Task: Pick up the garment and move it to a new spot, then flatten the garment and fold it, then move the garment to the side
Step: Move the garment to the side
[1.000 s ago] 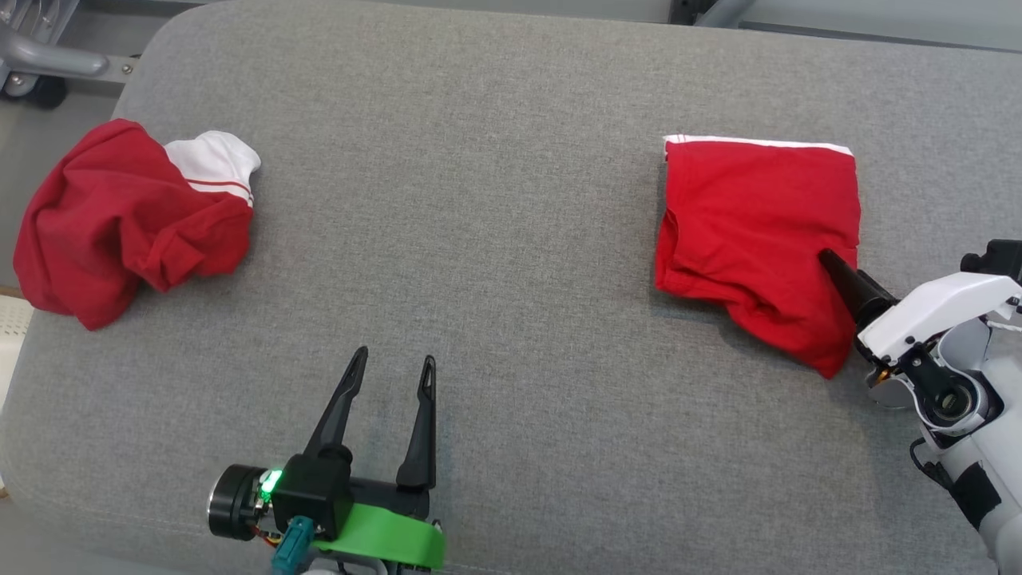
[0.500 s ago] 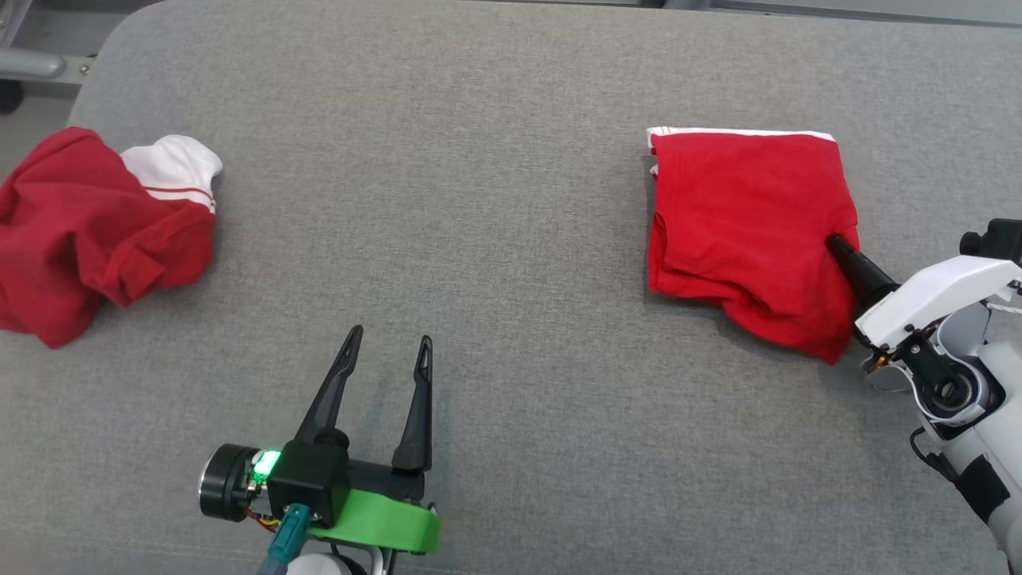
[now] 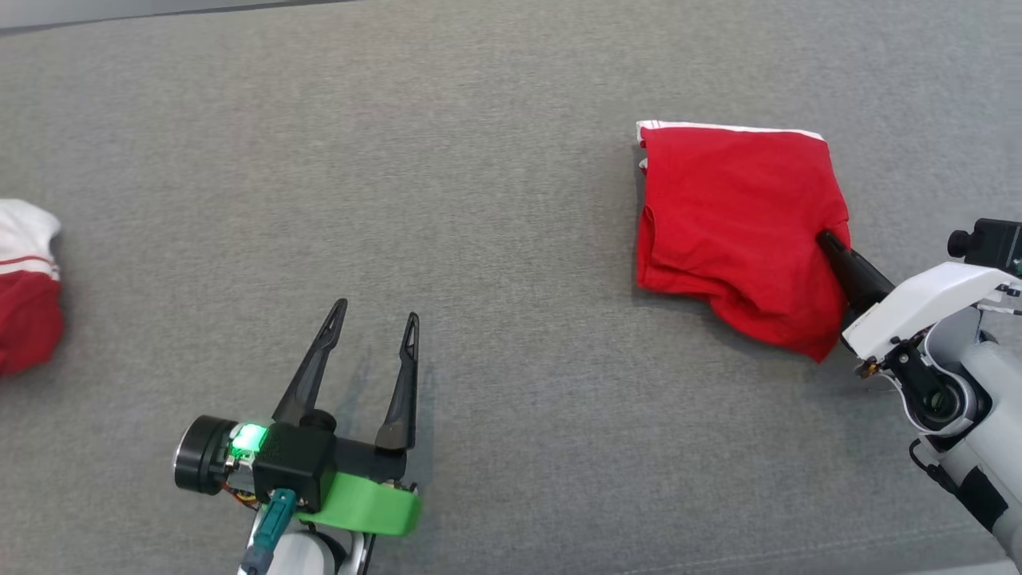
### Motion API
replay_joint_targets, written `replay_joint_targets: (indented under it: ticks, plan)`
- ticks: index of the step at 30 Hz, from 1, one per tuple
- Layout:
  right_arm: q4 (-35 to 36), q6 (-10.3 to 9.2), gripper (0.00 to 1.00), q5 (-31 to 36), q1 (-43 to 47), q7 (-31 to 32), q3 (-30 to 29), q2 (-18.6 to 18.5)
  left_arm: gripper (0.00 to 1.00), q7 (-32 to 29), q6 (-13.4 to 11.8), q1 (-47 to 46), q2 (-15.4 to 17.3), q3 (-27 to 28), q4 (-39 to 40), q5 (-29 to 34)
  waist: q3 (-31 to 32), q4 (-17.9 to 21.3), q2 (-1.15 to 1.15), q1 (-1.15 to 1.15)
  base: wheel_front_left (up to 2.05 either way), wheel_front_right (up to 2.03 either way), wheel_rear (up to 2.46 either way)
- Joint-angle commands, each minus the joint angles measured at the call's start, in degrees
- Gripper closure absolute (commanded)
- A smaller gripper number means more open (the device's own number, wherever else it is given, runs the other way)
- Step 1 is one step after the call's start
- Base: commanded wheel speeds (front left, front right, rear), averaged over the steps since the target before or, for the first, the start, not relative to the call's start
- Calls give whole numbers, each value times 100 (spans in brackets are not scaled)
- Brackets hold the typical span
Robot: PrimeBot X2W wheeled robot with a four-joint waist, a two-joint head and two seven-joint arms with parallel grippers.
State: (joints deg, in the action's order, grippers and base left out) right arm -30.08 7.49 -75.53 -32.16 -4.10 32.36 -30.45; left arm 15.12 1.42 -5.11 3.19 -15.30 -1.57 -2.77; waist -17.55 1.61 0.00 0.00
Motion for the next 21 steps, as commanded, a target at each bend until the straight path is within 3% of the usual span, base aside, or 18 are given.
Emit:
replay_joint_targets:
  ticks: [1, 10, 21]
  plan:
    - [18, 0, 100, 53, -80, -103, 77, -49, 0, -1, 42, -117, 62, 26, 35, 79, -230, 617, 0, 0, 0, 0, 0]
    - [-345, 0, 100, 388, -511, -614, 637, -179, 0, -2, 206, -326, 262, 9, 183, 244, -639, 1223, 0, 0, 0, 0, 0]
    - [-1228, -1, 100, 892, -1734, -939, 882, -526, 0, -2, 309, -798, 465, -179, 695, 406, -1452, 1280, 0, 0, 0, 0, 0]
